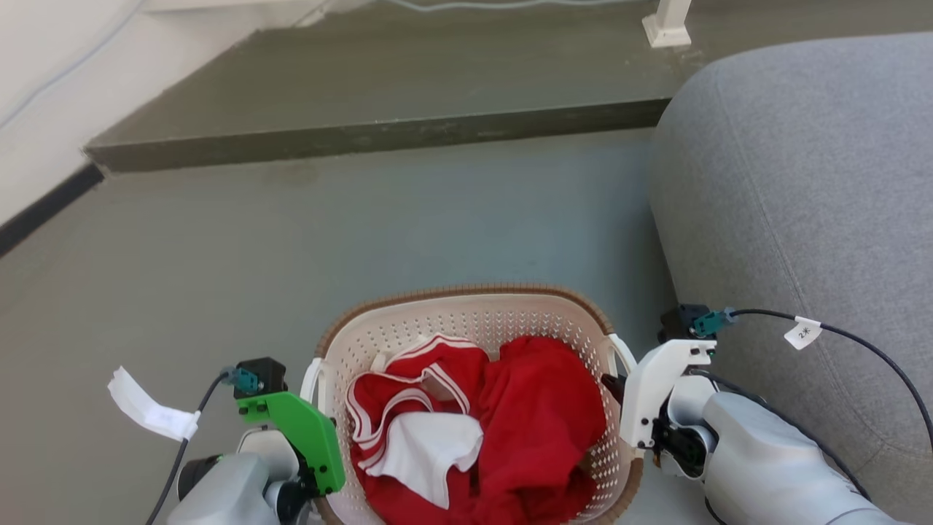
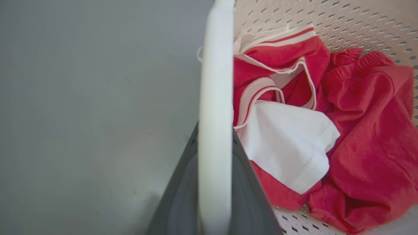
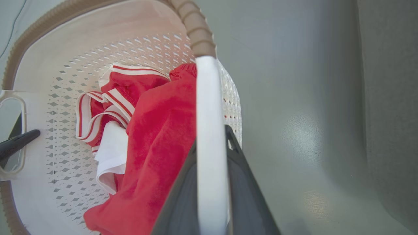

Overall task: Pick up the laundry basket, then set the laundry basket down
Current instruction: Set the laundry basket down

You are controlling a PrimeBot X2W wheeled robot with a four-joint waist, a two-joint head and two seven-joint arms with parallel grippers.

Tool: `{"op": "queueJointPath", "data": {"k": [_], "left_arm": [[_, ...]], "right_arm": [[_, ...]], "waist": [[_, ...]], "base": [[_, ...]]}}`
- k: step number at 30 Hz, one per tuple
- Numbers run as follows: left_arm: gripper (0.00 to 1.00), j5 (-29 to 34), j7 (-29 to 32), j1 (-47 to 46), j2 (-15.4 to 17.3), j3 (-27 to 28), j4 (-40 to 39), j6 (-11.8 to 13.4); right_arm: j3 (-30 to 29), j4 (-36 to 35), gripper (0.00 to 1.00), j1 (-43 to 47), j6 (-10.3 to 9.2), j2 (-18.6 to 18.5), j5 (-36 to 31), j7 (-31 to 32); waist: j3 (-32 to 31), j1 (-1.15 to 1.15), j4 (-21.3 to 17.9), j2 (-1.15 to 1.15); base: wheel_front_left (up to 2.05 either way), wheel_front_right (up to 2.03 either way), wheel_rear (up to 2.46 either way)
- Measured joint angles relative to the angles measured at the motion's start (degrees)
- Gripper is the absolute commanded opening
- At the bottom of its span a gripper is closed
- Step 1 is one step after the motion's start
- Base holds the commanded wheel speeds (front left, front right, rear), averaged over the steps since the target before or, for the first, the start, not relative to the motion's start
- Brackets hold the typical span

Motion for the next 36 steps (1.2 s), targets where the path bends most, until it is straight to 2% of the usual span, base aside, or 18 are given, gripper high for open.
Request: {"op": "queueJointPath", "data": {"k": [16, 36], "left_arm": [[0.00, 0.92, -4.63, -7.79, 1.05, 0.56, -0.26, 0.43], [0.00, 1.97, -8.86, -19.09, 1.44, 1.66, -0.73, 1.35]], "right_arm": [[0.54, -1.62, 0.00, -8.28, -0.49, -0.37, -0.10, -2.11], [1.14, -1.77, 0.00, -19.83, -0.51, -1.36, -2.19, -7.10]], "waist": [[10.89, 0.01, -0.74, 0.00], [27.98, 0.02, -1.27, 0.00]], "base": [[0.00, 0.00, 0.00], [0.00, 0.00, 0.00]]}}
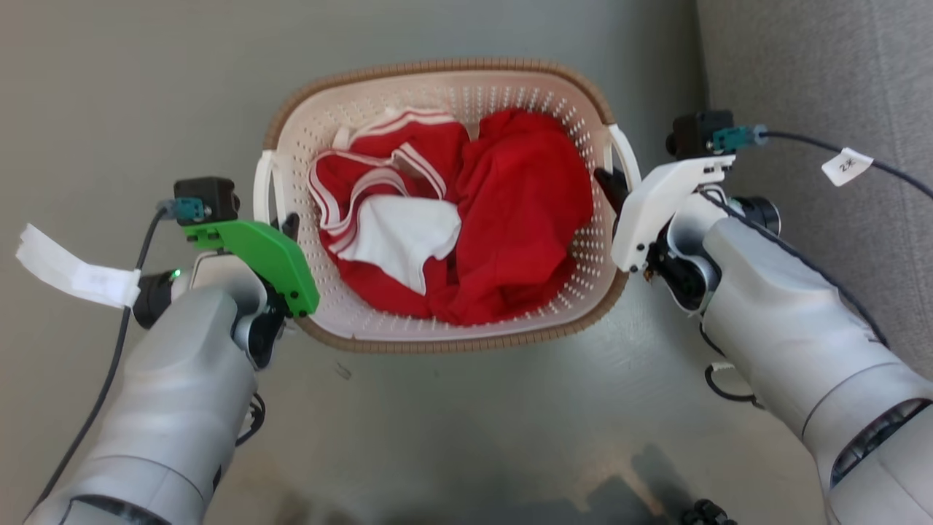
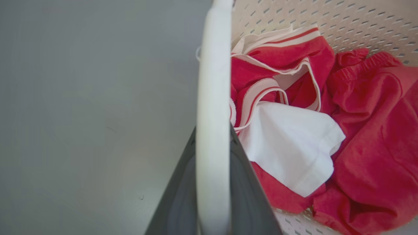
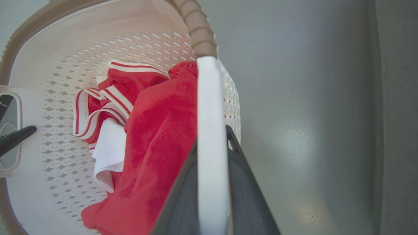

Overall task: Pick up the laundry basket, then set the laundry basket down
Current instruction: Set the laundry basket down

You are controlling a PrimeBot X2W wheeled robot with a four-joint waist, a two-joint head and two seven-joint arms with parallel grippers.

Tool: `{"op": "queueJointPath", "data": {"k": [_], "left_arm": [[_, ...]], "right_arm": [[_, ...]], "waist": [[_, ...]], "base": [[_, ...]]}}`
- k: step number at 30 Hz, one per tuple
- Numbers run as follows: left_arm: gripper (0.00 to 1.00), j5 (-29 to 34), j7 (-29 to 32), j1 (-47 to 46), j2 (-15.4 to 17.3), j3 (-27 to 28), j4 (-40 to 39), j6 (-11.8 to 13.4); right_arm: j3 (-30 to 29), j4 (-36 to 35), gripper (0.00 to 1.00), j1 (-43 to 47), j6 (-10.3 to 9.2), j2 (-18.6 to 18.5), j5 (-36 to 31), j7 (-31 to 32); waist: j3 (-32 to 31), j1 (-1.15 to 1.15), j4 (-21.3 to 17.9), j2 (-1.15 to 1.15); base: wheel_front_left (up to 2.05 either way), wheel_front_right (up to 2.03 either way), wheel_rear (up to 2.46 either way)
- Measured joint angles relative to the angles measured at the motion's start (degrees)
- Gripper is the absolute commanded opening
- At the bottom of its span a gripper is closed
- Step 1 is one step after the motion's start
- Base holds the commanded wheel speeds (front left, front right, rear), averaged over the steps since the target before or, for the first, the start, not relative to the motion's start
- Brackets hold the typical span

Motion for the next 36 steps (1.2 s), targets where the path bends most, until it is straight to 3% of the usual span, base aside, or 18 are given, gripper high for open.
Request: {"op": "queueJointPath", "data": {"k": [20, 36], "left_arm": [[0.00, 1.91, -4.94, -7.81, 0.35, 0.46, 0.56, 0.56], [0.00, 3.00, -8.36, -9.97, 0.21, 0.30, 1.90, 0.42]], "right_arm": [[0.29, -0.12, 0.00, -6.91, 0.00, -0.12, -0.48, -4.76], [1.33, 0.09, 0.00, -8.03, 0.00, -0.04, -0.48, -9.64]], "waist": [[14.75, -0.01, -0.07, 0.00], [20.12, -0.01, 0.72, 0.00]], "base": [[0.00, 0.00, 0.00], [0.00, 0.00, 0.00]]}}
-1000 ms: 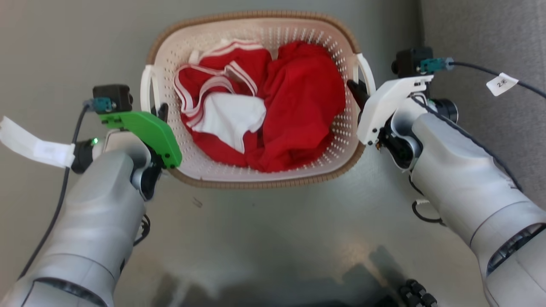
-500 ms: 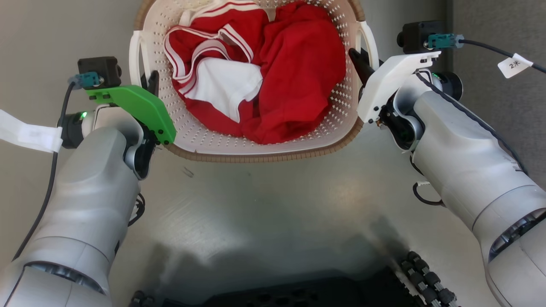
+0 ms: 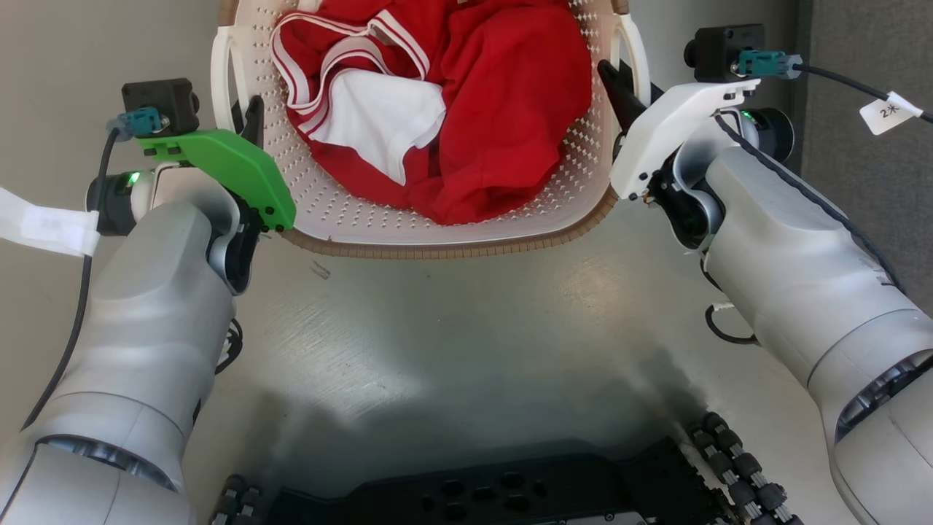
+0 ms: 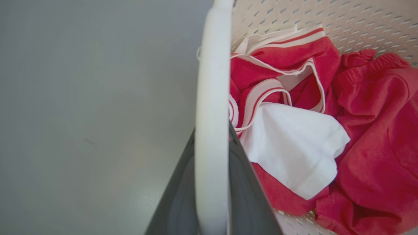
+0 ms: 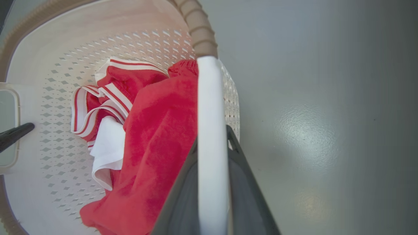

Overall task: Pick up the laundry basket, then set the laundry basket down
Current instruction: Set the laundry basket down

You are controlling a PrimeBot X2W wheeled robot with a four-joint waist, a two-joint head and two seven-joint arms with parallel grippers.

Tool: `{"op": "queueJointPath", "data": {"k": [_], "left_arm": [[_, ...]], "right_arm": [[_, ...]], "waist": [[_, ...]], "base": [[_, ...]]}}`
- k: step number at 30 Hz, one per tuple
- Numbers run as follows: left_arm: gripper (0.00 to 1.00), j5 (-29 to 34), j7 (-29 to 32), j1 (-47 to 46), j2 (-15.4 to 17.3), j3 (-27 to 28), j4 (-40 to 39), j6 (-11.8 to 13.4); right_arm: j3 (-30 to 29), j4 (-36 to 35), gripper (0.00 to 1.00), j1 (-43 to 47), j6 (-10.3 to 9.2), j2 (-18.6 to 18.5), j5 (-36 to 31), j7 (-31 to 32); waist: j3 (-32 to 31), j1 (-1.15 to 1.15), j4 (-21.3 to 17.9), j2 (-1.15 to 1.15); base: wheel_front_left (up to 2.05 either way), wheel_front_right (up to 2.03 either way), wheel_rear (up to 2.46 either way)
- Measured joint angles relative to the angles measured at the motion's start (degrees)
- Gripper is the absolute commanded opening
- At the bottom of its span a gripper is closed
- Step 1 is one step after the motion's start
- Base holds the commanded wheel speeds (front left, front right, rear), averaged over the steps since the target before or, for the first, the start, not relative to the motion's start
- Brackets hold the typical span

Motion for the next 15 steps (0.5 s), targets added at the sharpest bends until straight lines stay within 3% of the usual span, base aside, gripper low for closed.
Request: {"op": "queueJointPath", "data": {"k": [13, 14, 15], "left_arm": [[0.00, 0.01, -0.93, -0.14, -0.24, -0.74, 0.80, -0.52], [0.00, 0.01, -0.93, -0.16, -0.25, -0.85, 0.85, -0.52], [0.35, 0.01, -0.97, -0.20, -0.26, -0.90, 0.90, -0.54]], "right_arm": [[0.80, 0.96, 0.00, 0.01, 0.01, 0.02, 0.59, -1.01], [0.92, 1.02, 0.18, 0.01, 0.01, 0.02, 0.63, -1.18], [1.02, 1.09, 0.77, 0.01, 0.01, 0.02, 0.63, -1.36]], "waist": [[0.75, 0.00, 0.27, 0.00], [0.78, 0.00, 0.27, 0.00], [0.80, -0.01, 0.27, 0.00]], "base": [[0.00, 0.00, 0.00], [0.00, 0.00, 0.00], [0.00, 0.00, 0.00]]}}
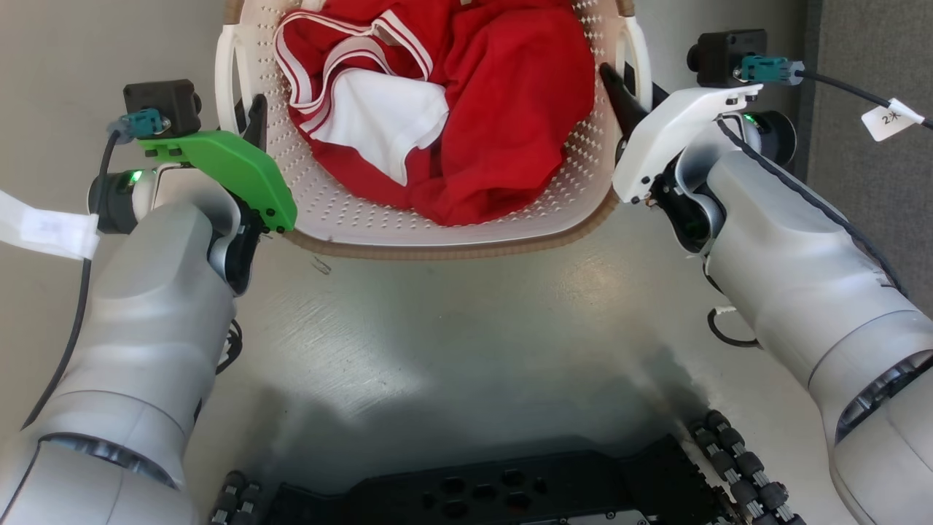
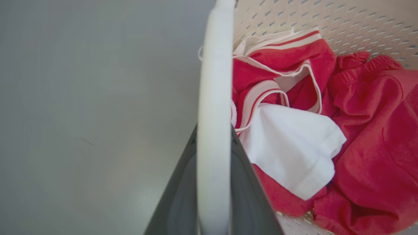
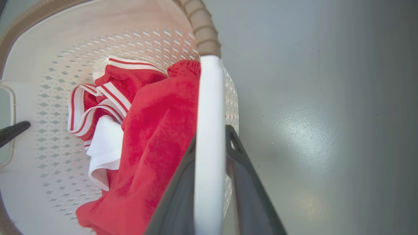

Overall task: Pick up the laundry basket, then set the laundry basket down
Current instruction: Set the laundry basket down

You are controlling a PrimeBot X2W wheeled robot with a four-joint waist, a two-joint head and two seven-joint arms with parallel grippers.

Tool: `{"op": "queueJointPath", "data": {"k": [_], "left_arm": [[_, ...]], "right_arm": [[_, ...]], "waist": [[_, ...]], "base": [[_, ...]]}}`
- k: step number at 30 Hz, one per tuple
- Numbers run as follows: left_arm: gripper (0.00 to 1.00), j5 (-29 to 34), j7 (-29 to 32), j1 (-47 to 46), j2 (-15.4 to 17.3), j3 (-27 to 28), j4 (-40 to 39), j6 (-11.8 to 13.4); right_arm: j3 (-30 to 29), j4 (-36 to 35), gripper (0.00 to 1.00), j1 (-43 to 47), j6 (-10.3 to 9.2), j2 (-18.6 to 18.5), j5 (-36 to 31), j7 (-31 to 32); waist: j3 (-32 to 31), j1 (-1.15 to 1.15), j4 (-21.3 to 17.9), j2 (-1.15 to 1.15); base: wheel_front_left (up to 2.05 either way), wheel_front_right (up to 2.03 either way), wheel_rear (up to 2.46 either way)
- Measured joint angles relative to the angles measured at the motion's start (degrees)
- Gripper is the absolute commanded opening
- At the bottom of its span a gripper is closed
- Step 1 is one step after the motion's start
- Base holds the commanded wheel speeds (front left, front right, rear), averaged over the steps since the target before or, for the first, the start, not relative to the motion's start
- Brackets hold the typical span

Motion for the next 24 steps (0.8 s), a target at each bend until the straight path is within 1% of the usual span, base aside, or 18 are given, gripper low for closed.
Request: {"op": "queueJointPath", "data": {"k": [1, 3, 4, 8, 16, 24], "left_arm": [[1.00, 0.00, -0.03, -0.07, 0.01, -0.04, 0.13, -0.11], [1.00, -0.01, 0.05, -0.27, -0.13, -0.20, 0.75, -0.13], [1.00, -0.01, 0.05, -0.27, -0.25, -0.24, 1.04, -0.14], [1.00, -0.01, 0.08, -0.28, -0.78, -0.36, 1.55, -0.15], [1.00, 0.03, 0.13, -0.44, -0.81, -0.80, 2.02, -0.18], [1.00, 0.20, 0.11, -0.37, -0.81, -1.20, 3.38, -0.48]], "right_arm": [[0.11, 0.01, 1.00, 0.00, 0.10, 0.00, 0.01, -0.07], [0.49, 0.00, 1.00, 0.01, 1.02, 0.23, 0.01, -0.07], [0.48, 0.07, 1.00, 0.03, 1.09, 0.74, 0.13, -0.07], [0.56, 0.34, 1.00, 0.02, 1.09, 1.53, 0.52, -0.08], [0.75, 2.08, 1.00, 0.02, 1.10, 1.53, 0.97, -0.08], [1.04, 3.14, 1.00, 0.37, 1.10, 1.53, 1.59, -0.15]], "waist": [[0.01, 0.00, 0.00, 0.00], [0.02, 0.00, -0.01, 0.00], [0.00, 0.00, -0.03, 0.00], [-0.19, 0.00, -0.14, 0.00], [-0.96, 0.00, -0.34, 0.00], [-3.07, 0.00, -0.56, 0.00]], "base": [[0.00, 0.00, 0.00], [0.00, 0.00, 0.00], [0.00, 0.00, 0.00], [0.00, 0.00, 0.00], [0.00, 0.00, 0.00], [0.00, 0.00, 0.00]]}}
